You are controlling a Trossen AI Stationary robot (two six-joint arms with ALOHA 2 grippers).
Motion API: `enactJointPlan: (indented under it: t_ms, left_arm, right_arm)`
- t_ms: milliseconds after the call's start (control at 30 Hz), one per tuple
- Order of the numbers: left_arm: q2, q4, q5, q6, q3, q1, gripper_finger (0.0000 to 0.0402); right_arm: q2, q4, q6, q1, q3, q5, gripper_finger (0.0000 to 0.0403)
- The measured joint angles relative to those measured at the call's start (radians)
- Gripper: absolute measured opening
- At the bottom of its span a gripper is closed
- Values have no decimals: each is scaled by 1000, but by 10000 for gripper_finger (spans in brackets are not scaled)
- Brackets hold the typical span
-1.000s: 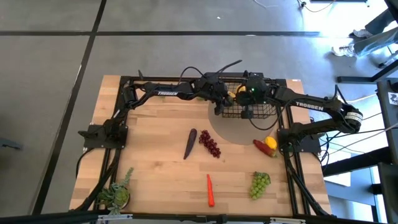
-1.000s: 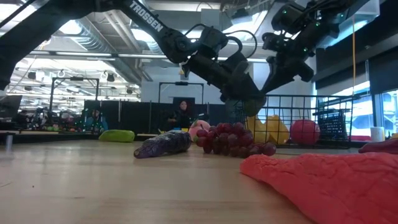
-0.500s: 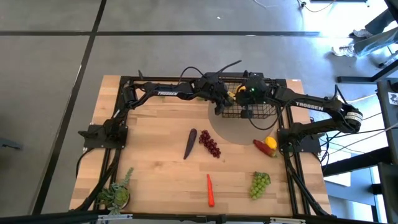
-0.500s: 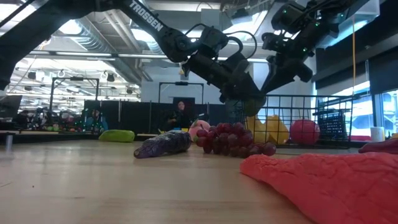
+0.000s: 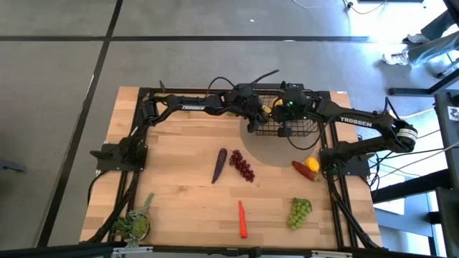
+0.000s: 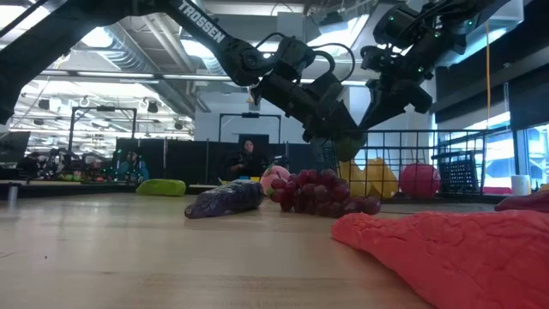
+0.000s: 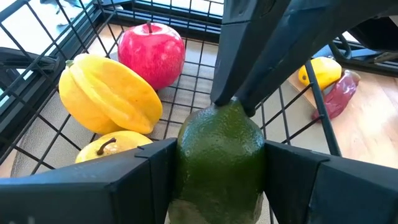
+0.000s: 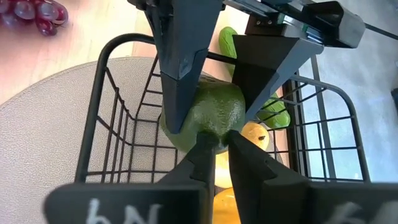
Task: Build produce basket
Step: Put the green lime into the black wire basket
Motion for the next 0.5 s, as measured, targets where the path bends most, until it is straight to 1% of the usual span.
enactJointPlan:
  t_ms: [167, 500]
  left_arm:
    - [0, 0, 0, 0, 0, 0, 178]
    - [0, 2, 0, -1, 0, 0, 178]
  right_arm:
    - [0, -1, 0, 0, 0, 0, 18]
    - [0, -1, 0, 0, 0, 0, 22]
